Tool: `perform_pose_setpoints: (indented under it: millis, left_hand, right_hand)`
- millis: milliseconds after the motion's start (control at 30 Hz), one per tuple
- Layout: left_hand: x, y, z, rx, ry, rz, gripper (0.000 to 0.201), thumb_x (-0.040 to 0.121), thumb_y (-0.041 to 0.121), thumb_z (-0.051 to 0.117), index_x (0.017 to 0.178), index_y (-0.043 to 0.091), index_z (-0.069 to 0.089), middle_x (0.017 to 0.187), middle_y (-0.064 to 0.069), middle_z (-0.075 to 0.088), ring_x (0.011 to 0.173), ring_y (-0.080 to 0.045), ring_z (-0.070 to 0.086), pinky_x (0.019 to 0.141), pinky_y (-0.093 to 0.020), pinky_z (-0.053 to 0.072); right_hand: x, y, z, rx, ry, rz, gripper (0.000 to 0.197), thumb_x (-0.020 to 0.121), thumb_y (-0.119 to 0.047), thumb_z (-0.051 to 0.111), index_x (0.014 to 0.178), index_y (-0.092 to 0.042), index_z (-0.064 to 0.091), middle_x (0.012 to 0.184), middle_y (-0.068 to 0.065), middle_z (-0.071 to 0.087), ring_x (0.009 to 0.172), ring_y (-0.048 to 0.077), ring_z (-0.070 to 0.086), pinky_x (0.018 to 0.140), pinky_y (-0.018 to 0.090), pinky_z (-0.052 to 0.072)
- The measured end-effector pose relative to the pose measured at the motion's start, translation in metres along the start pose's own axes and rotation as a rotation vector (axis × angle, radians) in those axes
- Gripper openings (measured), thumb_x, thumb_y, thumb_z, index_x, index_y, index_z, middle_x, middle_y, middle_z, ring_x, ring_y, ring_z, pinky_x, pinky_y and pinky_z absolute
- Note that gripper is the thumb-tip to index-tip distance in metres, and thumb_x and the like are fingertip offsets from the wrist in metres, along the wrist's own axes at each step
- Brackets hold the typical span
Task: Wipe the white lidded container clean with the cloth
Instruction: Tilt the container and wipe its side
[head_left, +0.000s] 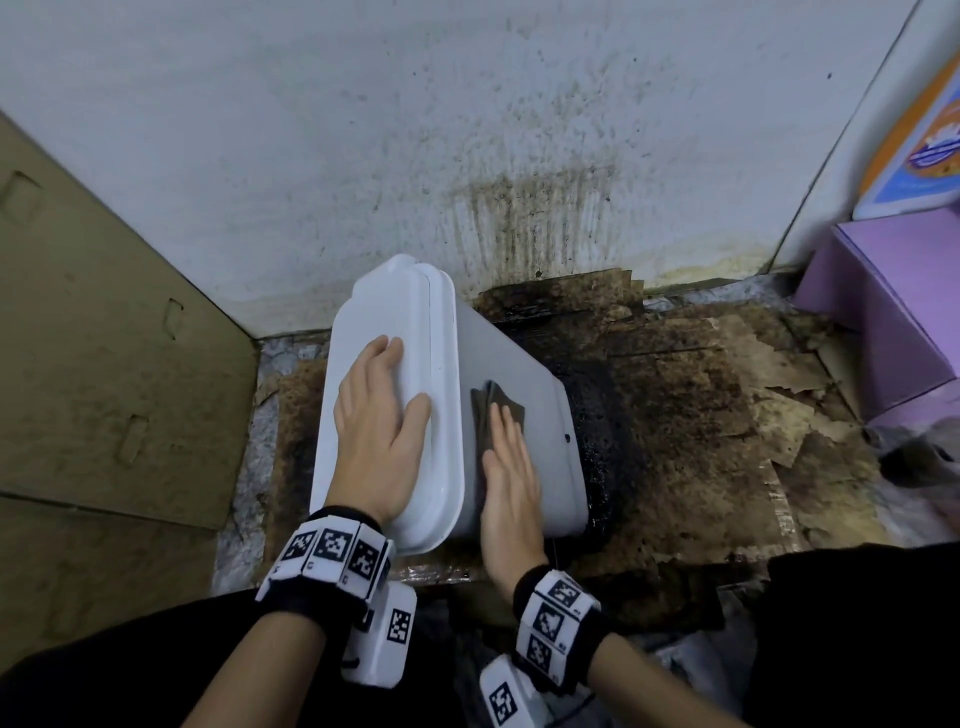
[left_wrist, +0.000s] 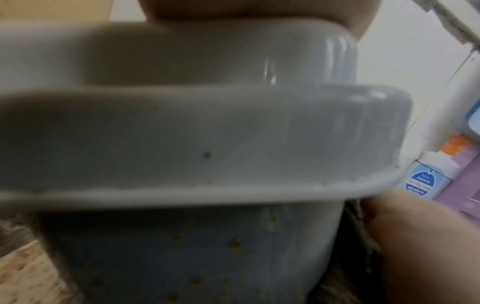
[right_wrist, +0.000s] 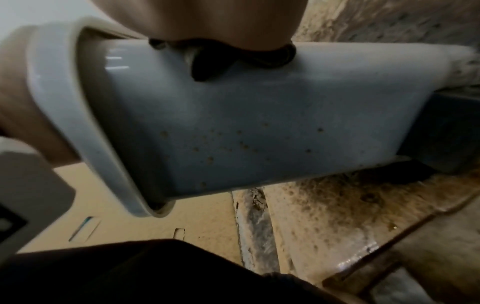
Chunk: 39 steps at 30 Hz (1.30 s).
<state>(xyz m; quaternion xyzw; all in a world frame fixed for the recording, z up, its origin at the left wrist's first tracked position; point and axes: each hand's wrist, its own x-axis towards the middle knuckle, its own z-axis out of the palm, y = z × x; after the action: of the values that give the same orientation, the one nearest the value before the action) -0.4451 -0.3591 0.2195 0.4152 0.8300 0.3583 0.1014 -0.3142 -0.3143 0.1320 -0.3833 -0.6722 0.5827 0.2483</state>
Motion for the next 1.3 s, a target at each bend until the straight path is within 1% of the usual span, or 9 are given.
perform_pose_setpoints:
  millis: [300,433,567,733,900,1067,1167,1233,1300]
  left_hand:
    - [-0.001,0.004,0.002,-0.010,-0.013,0.005,0.066,0.091,0.047,0.035,0.152,0.021,0.029,0.159,0.007,0.023,0.148,-0.009,0.014,0.123,-0.040,0.013]
    - [-0.002,0.003,0.000,-0.015,-0.015,-0.004,0.067,0.091,0.050,0.034,0.152,0.023,0.028,0.160,0.009,0.022,0.148,-0.007,0.013,0.123,-0.036,0.011]
    - [-0.003,0.004,0.001,-0.008,-0.017,0.003,0.068,0.091,0.051,0.034,0.153,0.023,0.026,0.160,0.008,0.022,0.148,-0.007,0.012,0.122,-0.034,0.010]
    - [-0.001,0.004,0.002,0.009,-0.009,0.004,0.067,0.092,0.048,0.034,0.153,0.022,0.026,0.160,0.005,0.023,0.148,-0.011,0.015,0.123,-0.037,0.012]
    - [-0.002,0.009,0.004,0.011,-0.006,0.005,0.066,0.093,0.048,0.032,0.154,0.022,0.025,0.160,0.006,0.023,0.147,-0.010,0.015,0.122,-0.034,0.011]
    - [-0.002,0.015,0.004,-0.046,0.003,-0.042,0.055,0.100,0.039,0.025,0.153,0.027,0.028,0.160,0.013,0.022,0.145,-0.001,0.013,0.121,-0.027,0.007]
    - [-0.002,0.018,0.007,-0.045,0.005,-0.029,0.054,0.100,0.034,0.024,0.153,0.027,0.029,0.160,0.013,0.022,0.144,0.002,0.014,0.118,-0.020,0.004]
    - [-0.002,0.021,0.009,-0.028,0.003,-0.019,0.056,0.098,0.031,0.026,0.153,0.026,0.029,0.161,0.011,0.023,0.144,0.002,0.014,0.118,-0.019,0.003]
    - [-0.002,0.026,0.012,-0.014,-0.002,-0.007,0.058,0.097,0.029,0.027,0.154,0.023,0.028,0.161,0.007,0.023,0.145,0.000,0.014,0.118,-0.020,0.003]
  right_hand:
    - [0.001,0.037,-0.025,-0.155,-0.084,-0.176,0.058,0.105,-0.044,0.016,0.161,-0.028,0.008,0.169,-0.015,0.006,0.154,0.001,0.004,0.125,0.024,0.004]
    - [0.011,0.077,-0.035,-0.113,-0.074,0.041,0.053,0.107,-0.041,0.021,0.157,-0.035,0.004,0.167,-0.017,-0.001,0.153,-0.004,0.000,0.127,0.027,0.001]
    - [0.020,0.106,-0.043,-0.206,-0.064,0.209,0.059,0.107,-0.048,0.020,0.159,-0.022,0.007,0.165,-0.011,-0.001,0.156,0.011,0.002,0.125,0.025,-0.001]
    - [0.021,0.079,-0.038,-0.030,0.017,0.294,0.059,0.108,-0.031,0.038,0.161,-0.019,0.014,0.168,-0.009,0.011,0.154,0.008,0.010,0.127,0.032,0.004]
    - [0.010,0.046,-0.034,0.086,0.135,0.242,0.050,0.107,-0.029,0.042,0.156,-0.026,0.035,0.158,-0.007,0.041,0.145,0.011,0.036,0.124,0.037,0.024]
    - [0.003,-0.022,-0.026,0.307,0.143,0.143,0.035,0.107,-0.032,0.043,0.140,-0.030,0.055,0.131,-0.010,0.066,0.122,0.004,0.059,0.112,0.031,0.043]
    - [0.008,-0.066,-0.034,0.483,0.110,0.144,0.024,0.107,-0.030,0.045,0.119,-0.041,0.063,0.117,-0.012,0.072,0.108,0.001,0.066,0.095,0.021,0.048]
    - [0.012,-0.083,-0.041,0.512,0.024,0.084,0.028,0.108,-0.030,0.042,0.127,-0.041,0.060,0.122,-0.022,0.070,0.114,-0.003,0.063,0.100,0.024,0.047]
    - [0.015,-0.092,-0.047,0.392,-0.089,0.018,0.040,0.108,-0.036,0.040,0.147,-0.040,0.046,0.144,-0.022,0.056,0.133,-0.001,0.051,0.113,0.031,0.040]
